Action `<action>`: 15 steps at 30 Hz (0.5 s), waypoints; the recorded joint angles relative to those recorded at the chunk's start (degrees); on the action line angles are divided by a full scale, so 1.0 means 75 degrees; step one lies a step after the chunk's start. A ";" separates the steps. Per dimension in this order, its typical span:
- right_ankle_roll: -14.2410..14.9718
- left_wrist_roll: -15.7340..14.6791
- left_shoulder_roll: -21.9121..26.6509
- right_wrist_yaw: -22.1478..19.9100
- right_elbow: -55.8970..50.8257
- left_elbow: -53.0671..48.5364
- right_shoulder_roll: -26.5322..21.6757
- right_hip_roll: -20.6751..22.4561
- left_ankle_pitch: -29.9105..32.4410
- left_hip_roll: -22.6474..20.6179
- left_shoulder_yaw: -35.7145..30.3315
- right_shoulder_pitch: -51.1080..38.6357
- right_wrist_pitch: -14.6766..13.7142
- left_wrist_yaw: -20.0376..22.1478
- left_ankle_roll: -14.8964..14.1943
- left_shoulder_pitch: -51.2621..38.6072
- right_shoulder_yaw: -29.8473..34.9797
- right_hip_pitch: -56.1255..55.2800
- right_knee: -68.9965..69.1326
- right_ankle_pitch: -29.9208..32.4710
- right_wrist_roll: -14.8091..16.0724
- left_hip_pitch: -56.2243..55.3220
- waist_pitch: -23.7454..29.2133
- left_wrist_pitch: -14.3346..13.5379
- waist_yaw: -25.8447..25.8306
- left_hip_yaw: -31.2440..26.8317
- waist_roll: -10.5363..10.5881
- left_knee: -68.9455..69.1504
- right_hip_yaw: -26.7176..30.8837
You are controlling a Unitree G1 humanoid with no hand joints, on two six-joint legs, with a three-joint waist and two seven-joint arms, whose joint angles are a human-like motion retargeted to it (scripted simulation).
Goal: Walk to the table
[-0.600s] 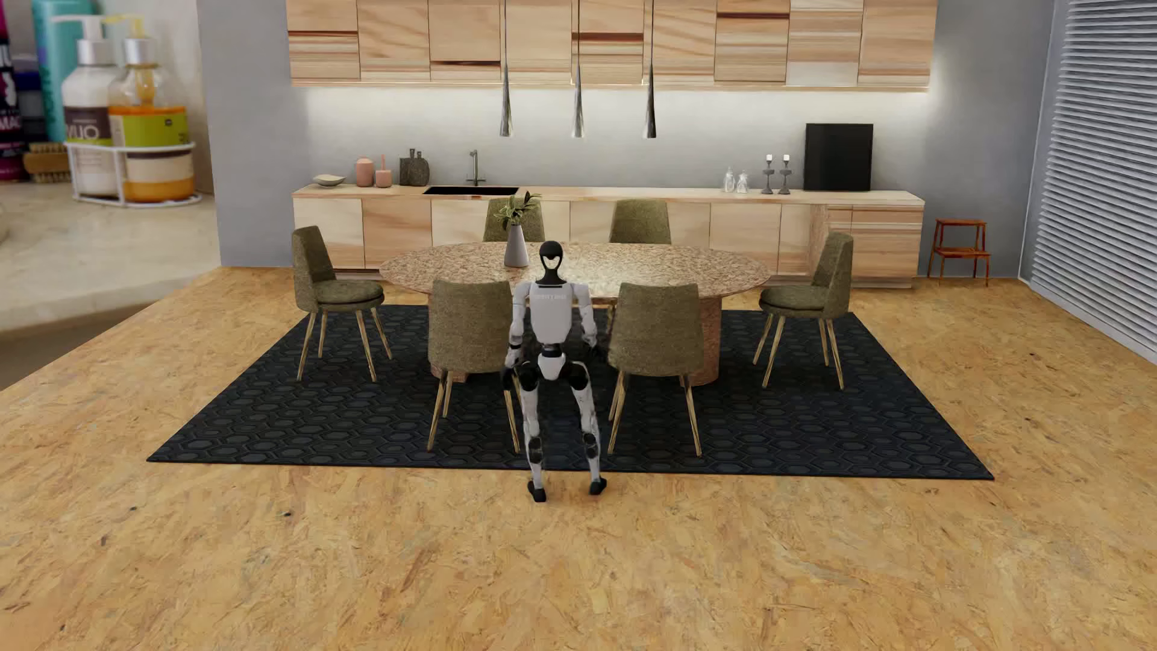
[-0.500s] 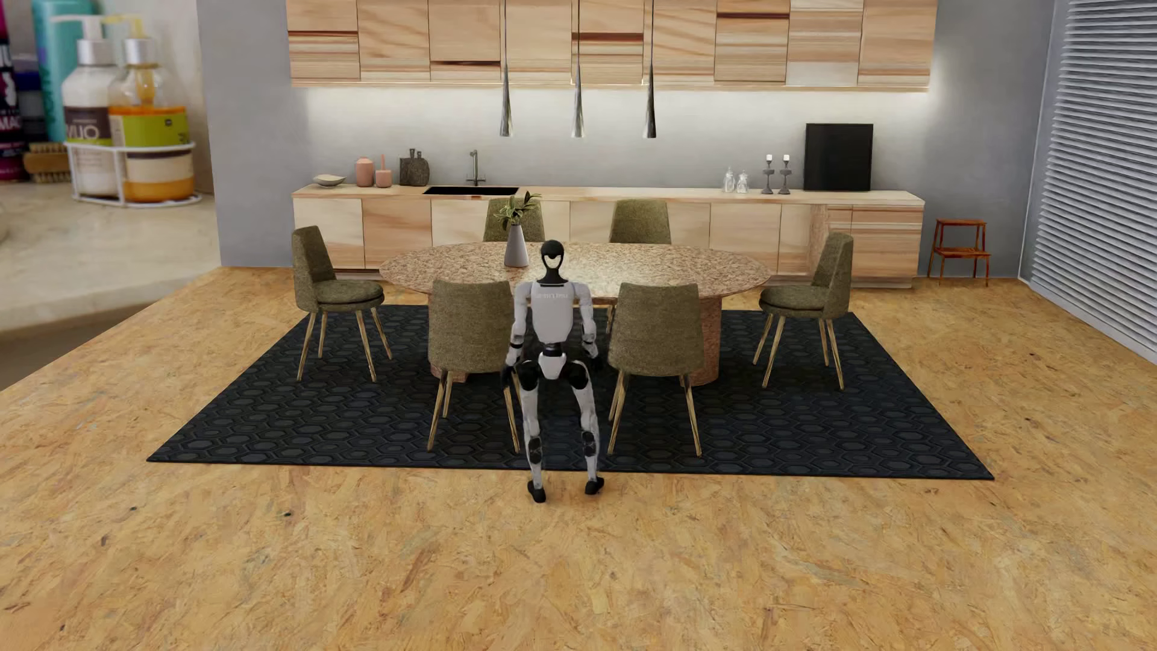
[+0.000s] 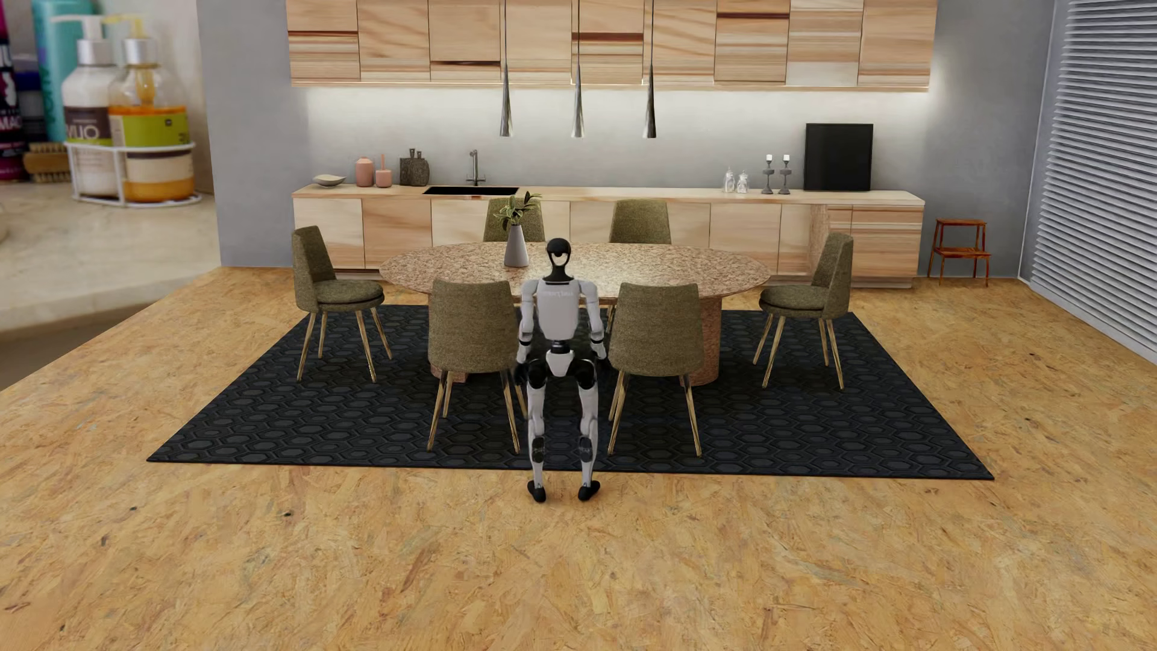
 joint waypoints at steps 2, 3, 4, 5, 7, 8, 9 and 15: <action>-0.0069 0.0148 0.0158 -0.0179 -0.0699 0.0038 -0.0063 0.0155 0.0011 0.0117 -0.0199 -0.0265 -0.0292 -0.0204 -0.0072 -0.0060 0.0065 -0.0108 0.0033 -0.0015 -0.0044 0.0077 -0.0026 -0.0024 -0.0015 0.0222 0.0032 -0.0115 0.0197; -0.0093 0.0197 0.0255 -0.0207 -0.1047 -0.0005 -0.0060 0.0233 0.0000 0.0185 -0.0288 -0.0311 -0.0444 -0.0229 -0.0104 -0.0092 0.0051 -0.0139 0.0031 -0.0028 -0.0002 0.0084 -0.0031 -0.0076 -0.0018 0.0293 0.0049 -0.0115 0.0265; -0.0131 0.0194 0.0335 -0.0244 -0.1337 -0.0074 -0.0047 0.0309 -0.0029 0.0260 -0.0340 -0.0319 -0.0553 -0.0216 -0.0134 -0.0134 0.0038 -0.0166 0.0038 -0.0044 0.0028 0.0068 -0.0030 -0.0116 -0.0020 0.0325 0.0066 -0.0079 0.0304; -0.0168 0.0169 0.0404 -0.0252 -0.1547 -0.0159 -0.0023 0.0374 -0.0086 0.0329 -0.0380 -0.0302 -0.0619 -0.0177 -0.0159 -0.0189 0.0032 -0.0202 0.0068 -0.0071 0.0060 0.0028 -0.0029 -0.0154 -0.0023 0.0319 0.0085 -0.0019 0.0319; -0.0247 0.0066 0.0492 -0.0222 -0.1716 -0.0357 -0.0004 0.0472 -0.0155 0.0455 -0.0436 -0.0208 -0.0623 -0.0083 -0.0210 -0.0328 0.0071 -0.0258 0.0113 -0.0121 0.0047 -0.0081 -0.0033 -0.0216 -0.0031 0.0250 0.0124 0.0105 0.0273; -0.0278 0.0006 0.0509 -0.0188 -0.1657 -0.0463 -0.0004 0.0502 -0.0148 0.0492 -0.0473 -0.0145 -0.0573 -0.0006 -0.0247 -0.0399 0.0101 -0.0273 0.0121 -0.0142 0.0055 -0.0118 -0.0036 -0.0265 -0.0043 0.0199 0.0140 0.0107 0.0226; -0.0314 -0.0060 0.0506 -0.0123 -0.1493 -0.0569 -0.0008 0.0514 -0.0118 0.0509 -0.0522 -0.0076 -0.0487 0.0077 -0.0283 -0.0458 0.0121 -0.0290 0.0125 -0.0153 0.0094 -0.0155 -0.0037 -0.0312 -0.0057 0.0143 0.0150 0.0088 0.0167; -0.0464 -0.0295 0.0556 0.0359 0.0440 -0.1185 -0.0033 0.0391 0.0075 0.0453 -0.1053 0.0617 0.0429 0.0073 -0.0511 -0.0501 0.0251 -0.0304 0.0101 -0.0265 0.0518 -0.0562 0.0020 -0.0725 -0.0112 -0.0572 0.0176 0.0108 -0.0515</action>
